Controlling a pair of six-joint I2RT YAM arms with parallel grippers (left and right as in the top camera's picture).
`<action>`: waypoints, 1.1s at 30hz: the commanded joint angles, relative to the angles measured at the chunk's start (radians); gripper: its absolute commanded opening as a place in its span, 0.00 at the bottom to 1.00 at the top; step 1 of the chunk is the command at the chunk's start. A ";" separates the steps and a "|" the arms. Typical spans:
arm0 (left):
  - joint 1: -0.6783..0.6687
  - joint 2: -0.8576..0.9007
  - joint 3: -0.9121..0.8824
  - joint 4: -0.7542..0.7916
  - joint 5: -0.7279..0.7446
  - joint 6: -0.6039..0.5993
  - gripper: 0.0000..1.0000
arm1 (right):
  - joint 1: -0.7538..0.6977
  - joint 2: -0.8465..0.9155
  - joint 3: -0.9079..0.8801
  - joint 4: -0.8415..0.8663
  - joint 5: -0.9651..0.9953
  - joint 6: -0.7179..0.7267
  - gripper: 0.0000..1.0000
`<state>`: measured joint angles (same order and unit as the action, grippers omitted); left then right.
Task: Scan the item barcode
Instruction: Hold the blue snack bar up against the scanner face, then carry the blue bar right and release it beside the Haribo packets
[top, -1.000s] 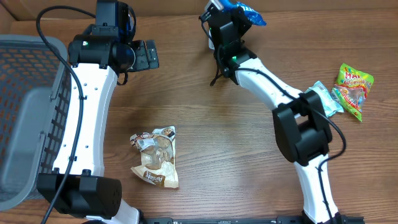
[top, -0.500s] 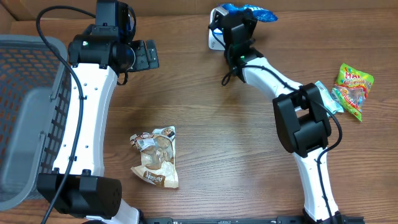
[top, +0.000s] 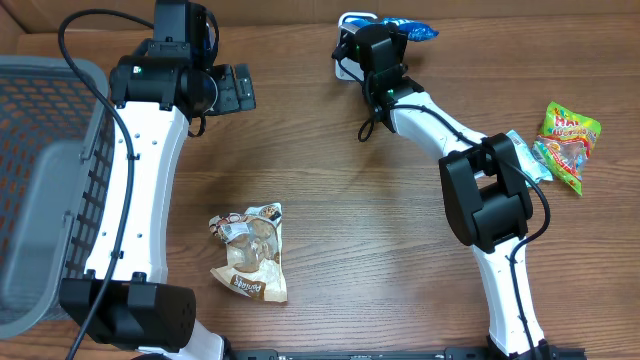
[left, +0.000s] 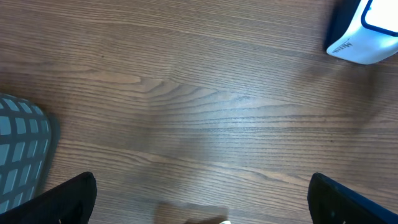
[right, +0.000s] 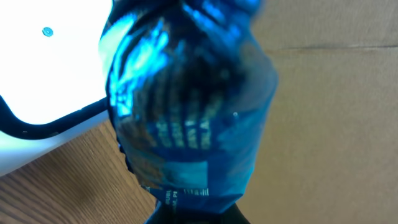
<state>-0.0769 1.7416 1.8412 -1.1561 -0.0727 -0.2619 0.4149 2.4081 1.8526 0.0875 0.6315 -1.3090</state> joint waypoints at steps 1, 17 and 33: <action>-0.002 0.005 0.026 0.001 -0.009 0.004 1.00 | 0.005 -0.010 0.013 0.019 -0.006 0.003 0.04; -0.002 0.005 0.026 0.001 -0.009 0.004 1.00 | 0.005 -0.010 0.013 0.086 -0.031 0.039 0.04; -0.002 0.005 0.026 0.001 -0.009 0.004 1.00 | 0.154 -0.167 0.013 -0.220 0.147 0.186 0.04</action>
<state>-0.0769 1.7416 1.8412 -1.1564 -0.0727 -0.2619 0.5148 2.3871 1.8519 -0.0673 0.7036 -1.1896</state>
